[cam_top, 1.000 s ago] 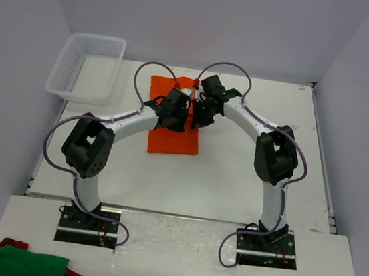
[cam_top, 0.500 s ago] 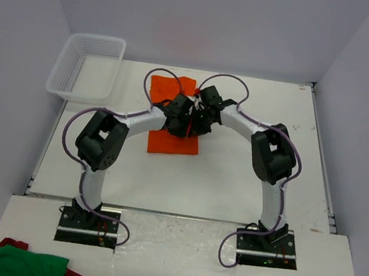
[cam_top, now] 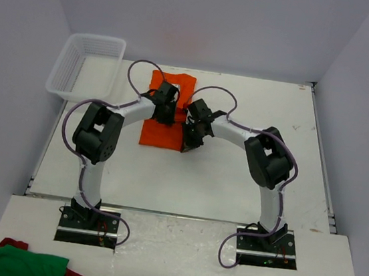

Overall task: Fold and stack the t-shirts
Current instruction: Fold the folded rectangular tshirt in 1/3 of the way

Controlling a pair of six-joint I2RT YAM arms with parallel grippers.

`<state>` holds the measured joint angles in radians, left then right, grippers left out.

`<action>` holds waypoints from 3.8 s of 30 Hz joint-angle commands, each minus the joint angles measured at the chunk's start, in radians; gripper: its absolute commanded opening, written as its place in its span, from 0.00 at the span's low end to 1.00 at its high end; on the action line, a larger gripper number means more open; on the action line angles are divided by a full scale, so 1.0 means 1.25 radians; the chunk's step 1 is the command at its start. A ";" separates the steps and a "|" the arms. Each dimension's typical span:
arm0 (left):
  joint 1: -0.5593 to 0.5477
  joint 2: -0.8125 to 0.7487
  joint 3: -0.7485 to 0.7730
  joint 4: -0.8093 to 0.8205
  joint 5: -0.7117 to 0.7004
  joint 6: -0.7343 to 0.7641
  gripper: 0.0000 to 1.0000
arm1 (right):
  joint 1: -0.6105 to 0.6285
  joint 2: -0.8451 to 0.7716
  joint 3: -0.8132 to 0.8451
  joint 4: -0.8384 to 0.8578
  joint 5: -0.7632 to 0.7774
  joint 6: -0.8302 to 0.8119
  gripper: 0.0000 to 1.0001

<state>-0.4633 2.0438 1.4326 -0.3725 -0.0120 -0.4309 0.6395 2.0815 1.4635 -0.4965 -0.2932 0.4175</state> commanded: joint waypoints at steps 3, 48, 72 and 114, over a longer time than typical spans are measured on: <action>0.002 -0.029 0.016 0.049 -0.010 0.001 0.00 | 0.007 -0.082 -0.010 -0.007 -0.043 -0.015 0.00; 0.079 0.084 0.126 0.102 0.109 0.000 0.00 | 0.009 0.065 0.026 -0.021 -0.044 0.054 0.00; 0.124 -0.143 0.103 0.003 0.020 -0.046 0.00 | 0.010 -0.025 -0.057 0.029 -0.017 0.041 0.00; 0.049 -0.408 -0.437 0.163 -0.062 -0.151 0.00 | -0.072 0.177 0.388 -0.224 -0.158 0.035 0.00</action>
<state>-0.4000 1.5246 0.8314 -0.2138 -0.0853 -0.6178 0.5407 2.3886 1.9842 -0.7940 -0.4507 0.4412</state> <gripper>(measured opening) 0.002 0.001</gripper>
